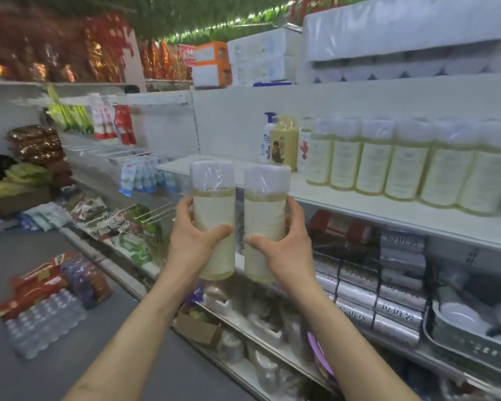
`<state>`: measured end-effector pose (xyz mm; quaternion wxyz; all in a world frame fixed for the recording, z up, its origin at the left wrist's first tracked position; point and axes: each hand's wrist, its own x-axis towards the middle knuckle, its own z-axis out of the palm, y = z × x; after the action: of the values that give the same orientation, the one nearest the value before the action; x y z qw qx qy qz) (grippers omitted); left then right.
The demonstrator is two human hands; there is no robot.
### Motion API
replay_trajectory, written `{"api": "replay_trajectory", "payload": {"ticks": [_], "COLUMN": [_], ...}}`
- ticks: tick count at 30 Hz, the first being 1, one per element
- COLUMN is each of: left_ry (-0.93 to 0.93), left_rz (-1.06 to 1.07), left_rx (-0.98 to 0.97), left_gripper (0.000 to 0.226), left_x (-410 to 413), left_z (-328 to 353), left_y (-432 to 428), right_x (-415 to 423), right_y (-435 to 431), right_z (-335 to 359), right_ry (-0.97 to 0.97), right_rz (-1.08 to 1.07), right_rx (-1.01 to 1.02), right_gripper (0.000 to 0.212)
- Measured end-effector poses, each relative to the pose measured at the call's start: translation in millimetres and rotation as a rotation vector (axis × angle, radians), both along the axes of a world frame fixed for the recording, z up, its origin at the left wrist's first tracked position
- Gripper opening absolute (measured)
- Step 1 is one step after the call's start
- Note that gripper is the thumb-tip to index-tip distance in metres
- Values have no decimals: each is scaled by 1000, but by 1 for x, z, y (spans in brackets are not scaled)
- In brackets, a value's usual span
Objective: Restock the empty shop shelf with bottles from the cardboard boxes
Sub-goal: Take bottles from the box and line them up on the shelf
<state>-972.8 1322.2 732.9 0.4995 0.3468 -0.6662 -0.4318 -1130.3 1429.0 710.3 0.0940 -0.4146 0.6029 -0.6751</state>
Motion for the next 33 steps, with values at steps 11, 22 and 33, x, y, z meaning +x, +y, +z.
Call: {"api": "replay_trajectory", "payload": {"ticks": [11, 22, 33], "left_ry": [0, 89, 67], "left_rz": [-105, -286, -574], "left_rx": [-83, -63, -57], "left_gripper": [88, 88, 91], "left_x": [-116, -214, -251], "left_z": [42, 60, 67], "left_y": [-124, -208, -269], "right_x": [-106, -212, -240], "right_y": [-118, -149, -184], "right_z": [35, 52, 34], "right_ry": [47, 123, 49], "right_rz": [-141, -402, -476], "right_rx": [-55, -33, 82], "right_gripper": [110, 105, 105]}}
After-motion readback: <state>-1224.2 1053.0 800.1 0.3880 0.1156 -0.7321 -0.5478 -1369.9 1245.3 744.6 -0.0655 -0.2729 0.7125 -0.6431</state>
